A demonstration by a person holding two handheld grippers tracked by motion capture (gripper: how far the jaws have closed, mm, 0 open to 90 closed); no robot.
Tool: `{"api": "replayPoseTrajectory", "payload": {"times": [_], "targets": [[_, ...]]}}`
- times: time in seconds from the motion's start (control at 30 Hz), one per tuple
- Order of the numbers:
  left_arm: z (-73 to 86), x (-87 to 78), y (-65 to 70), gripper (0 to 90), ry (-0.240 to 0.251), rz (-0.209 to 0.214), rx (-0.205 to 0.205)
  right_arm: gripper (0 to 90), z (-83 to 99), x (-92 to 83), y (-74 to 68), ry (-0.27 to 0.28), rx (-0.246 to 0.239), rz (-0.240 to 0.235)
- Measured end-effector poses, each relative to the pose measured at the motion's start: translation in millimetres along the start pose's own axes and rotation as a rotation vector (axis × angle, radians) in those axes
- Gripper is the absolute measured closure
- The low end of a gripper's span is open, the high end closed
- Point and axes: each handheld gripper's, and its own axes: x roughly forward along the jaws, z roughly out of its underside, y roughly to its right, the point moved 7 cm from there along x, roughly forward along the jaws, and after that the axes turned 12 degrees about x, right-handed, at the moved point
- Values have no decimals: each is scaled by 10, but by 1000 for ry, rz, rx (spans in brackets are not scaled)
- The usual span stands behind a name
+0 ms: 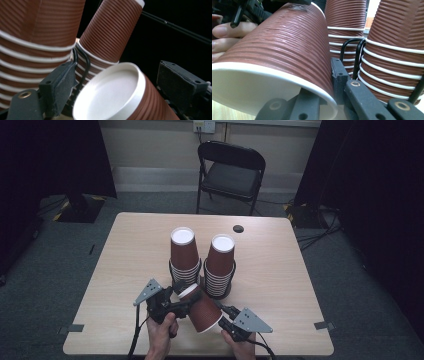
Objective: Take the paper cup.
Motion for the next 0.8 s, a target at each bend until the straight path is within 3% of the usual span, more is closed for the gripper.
{"api": "replayPoseTrajectory", "payload": {"times": [0.23, 0.33, 0.47, 0.6, 0.67, 0.73, 0.8], "targets": [[-4, -45, -141, 152, 4, -26, 46, 852, 39, -11, 21, -66, 9, 20], [24, -76, -214, 153, 7, -61, 62, 853, 66, -24, 57, -105, 16, 39], [56, -86, -272, 156, 7, -91, 119, 853, 94, -49, 102, -138, 41, 57], [118, -110, -284, 169, -20, -101, 177, 853, 106, -69, 135, -165, 47, 64], [153, -141, -275, 238, -53, -100, 214, 854, 112, -74, 158, -180, 50, 75], [176, -164, -260, 256, -78, -128, 251, 854, 120, -77, 178, -198, 53, 71], [197, -172, -239, 259, -93, -125, 263, 853, 137, -78, 182, -224, 62, 63]]}}
